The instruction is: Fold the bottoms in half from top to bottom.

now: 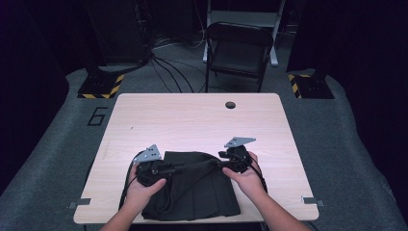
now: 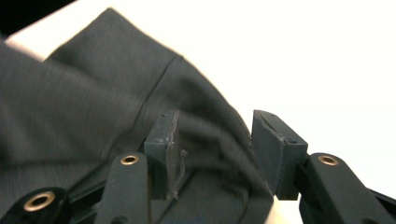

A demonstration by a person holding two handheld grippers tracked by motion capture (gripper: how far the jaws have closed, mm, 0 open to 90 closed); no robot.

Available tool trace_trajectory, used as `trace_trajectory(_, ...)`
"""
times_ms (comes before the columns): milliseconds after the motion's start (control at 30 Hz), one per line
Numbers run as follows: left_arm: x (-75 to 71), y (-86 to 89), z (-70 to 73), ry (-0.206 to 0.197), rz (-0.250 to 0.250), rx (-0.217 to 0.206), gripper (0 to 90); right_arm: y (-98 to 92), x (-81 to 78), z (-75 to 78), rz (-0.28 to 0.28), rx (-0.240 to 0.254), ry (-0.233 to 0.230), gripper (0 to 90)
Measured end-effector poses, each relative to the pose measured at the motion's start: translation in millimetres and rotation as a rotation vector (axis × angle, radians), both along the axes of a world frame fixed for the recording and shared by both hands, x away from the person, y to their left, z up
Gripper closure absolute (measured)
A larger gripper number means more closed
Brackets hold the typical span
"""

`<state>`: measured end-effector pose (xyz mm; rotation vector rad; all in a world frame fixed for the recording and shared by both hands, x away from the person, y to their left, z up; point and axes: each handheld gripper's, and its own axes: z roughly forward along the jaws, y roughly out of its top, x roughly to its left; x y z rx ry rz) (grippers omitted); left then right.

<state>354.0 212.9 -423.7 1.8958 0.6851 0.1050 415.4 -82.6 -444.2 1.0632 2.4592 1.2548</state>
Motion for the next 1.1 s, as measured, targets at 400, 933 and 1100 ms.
trace_trajectory(400, -9.5, -7.4, -4.3, 0.002, -0.029, -0.015, 75.7, 57.5, 39.8, 2.3, 0.133, 0.004, 0.044, 42.3)
trace_trajectory(933, -19.4, 8.4, 8.5, -0.022, 0.019, -0.042, 59.1, 55.4, 20.5, 4.2, 0.242, -0.013, 0.094, 72.8)
trace_trajectory(1100, -21.0, 25.0, 18.2, -0.057, 0.067, -0.022, 55.7, 41.5, 11.0, 7.0, 0.251, -0.009, 0.076, 78.8)
